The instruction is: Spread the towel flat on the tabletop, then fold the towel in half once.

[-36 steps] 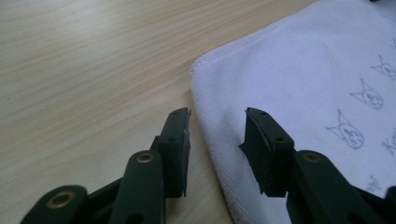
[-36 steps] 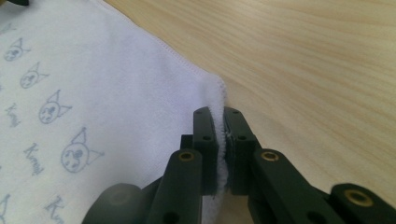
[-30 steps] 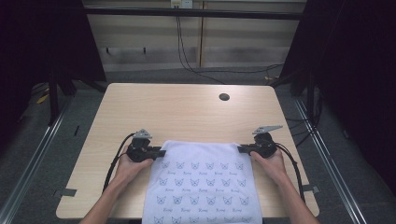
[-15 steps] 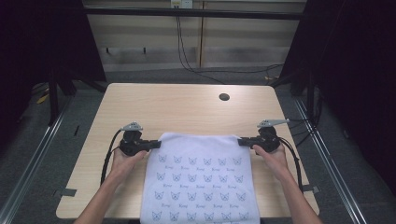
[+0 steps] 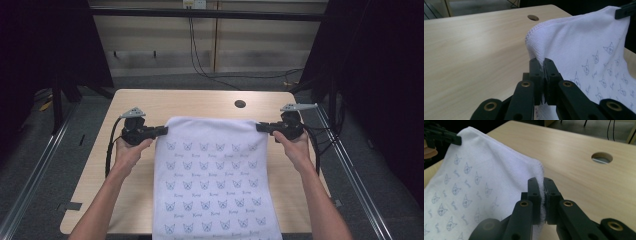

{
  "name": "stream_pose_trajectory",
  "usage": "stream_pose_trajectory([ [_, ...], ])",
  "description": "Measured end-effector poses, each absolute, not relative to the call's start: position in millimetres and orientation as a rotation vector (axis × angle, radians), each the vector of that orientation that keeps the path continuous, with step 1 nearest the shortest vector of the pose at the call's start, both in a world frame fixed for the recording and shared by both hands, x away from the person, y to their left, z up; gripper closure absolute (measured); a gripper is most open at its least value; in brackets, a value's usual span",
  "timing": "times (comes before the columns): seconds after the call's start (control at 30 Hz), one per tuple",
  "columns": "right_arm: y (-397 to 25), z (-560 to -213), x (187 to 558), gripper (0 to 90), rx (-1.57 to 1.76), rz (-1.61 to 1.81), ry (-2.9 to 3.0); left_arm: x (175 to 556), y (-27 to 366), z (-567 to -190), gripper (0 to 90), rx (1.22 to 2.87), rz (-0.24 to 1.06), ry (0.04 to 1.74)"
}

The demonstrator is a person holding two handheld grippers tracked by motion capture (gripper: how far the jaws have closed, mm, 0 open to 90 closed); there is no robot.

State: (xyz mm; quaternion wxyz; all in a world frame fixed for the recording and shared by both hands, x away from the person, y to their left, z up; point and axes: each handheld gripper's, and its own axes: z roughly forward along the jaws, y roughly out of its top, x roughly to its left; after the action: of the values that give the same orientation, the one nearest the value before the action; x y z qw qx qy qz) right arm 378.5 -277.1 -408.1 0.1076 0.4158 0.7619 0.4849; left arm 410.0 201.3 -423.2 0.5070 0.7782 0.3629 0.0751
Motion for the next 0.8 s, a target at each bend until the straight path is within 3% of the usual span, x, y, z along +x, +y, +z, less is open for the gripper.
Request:
stream_pose_trajectory([
  [0.5, -282.2, -344.9, 425.6, 86.2, 1.198, 1.444, 2.173, 444.3, 197.3, -358.8, 87.2, 1.820, 0.267, 0.816],
  [0.8, -284.1, -292.8, 425.2, 86.3, 1.140, 1.518, 2.052, 440.8, 196.8, -308.1, 87.2, 1.763, 0.356, 0.771],
])
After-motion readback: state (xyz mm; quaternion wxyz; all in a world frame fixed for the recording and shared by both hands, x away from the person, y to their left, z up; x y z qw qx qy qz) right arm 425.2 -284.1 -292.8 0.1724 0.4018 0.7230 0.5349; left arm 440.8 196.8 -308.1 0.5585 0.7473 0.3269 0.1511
